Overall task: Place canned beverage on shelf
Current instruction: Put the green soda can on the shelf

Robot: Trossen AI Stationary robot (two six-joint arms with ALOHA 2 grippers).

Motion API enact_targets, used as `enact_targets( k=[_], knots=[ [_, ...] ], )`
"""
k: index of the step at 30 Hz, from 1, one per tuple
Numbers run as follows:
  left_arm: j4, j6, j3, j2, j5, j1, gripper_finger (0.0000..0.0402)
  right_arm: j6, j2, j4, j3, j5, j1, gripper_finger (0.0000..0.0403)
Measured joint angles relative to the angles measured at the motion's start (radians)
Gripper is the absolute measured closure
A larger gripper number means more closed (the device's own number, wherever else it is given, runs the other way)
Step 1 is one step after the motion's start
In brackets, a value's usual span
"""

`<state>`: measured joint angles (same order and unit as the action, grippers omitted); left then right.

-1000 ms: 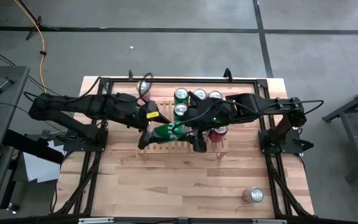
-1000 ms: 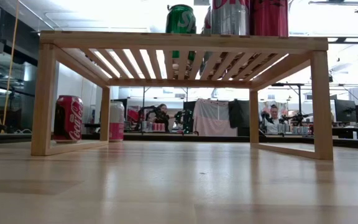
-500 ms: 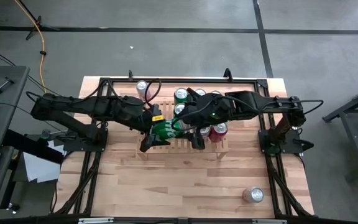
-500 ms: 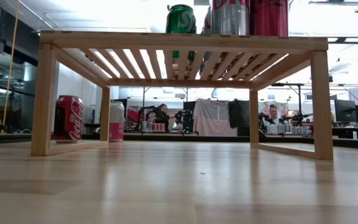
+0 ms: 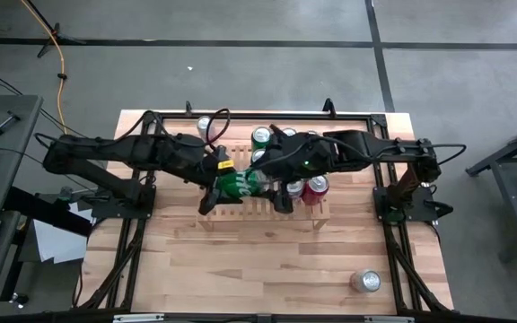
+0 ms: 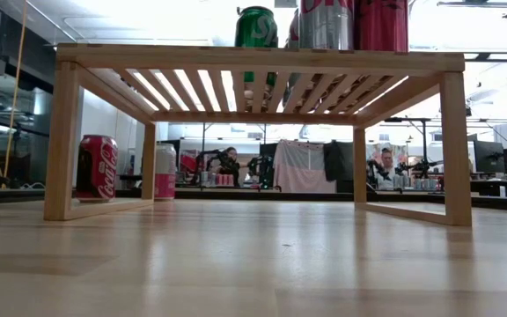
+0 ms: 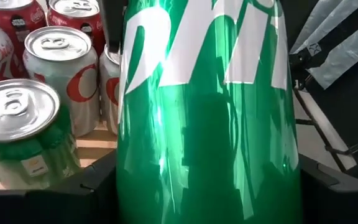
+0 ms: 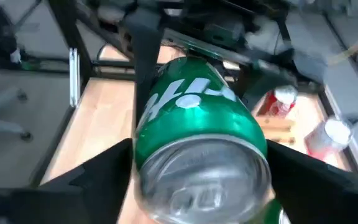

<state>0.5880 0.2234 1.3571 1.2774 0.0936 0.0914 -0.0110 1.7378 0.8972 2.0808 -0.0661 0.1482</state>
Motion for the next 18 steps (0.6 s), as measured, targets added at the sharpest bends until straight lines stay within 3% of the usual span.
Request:
enact_targets(
  k=[4,13,18],
  knots=[
    [0.094,-0.002,-0.007,-0.034,-0.052,-0.009,0.0123,0.077,-0.03,0.011,0.004,-0.003,-0.008,0.0019],
    [0.139,0.008,-0.004,-0.161,-0.361,0.038,0.0123,0.193,-0.094,0.168,0.002,-0.048,-0.027,0.0045],
    [-0.149,0.007,-0.14,-0.242,-0.534,0.108,0.0123,0.216,-0.091,0.182,-0.002,-0.119,-0.024,0.0044]
  ],
)
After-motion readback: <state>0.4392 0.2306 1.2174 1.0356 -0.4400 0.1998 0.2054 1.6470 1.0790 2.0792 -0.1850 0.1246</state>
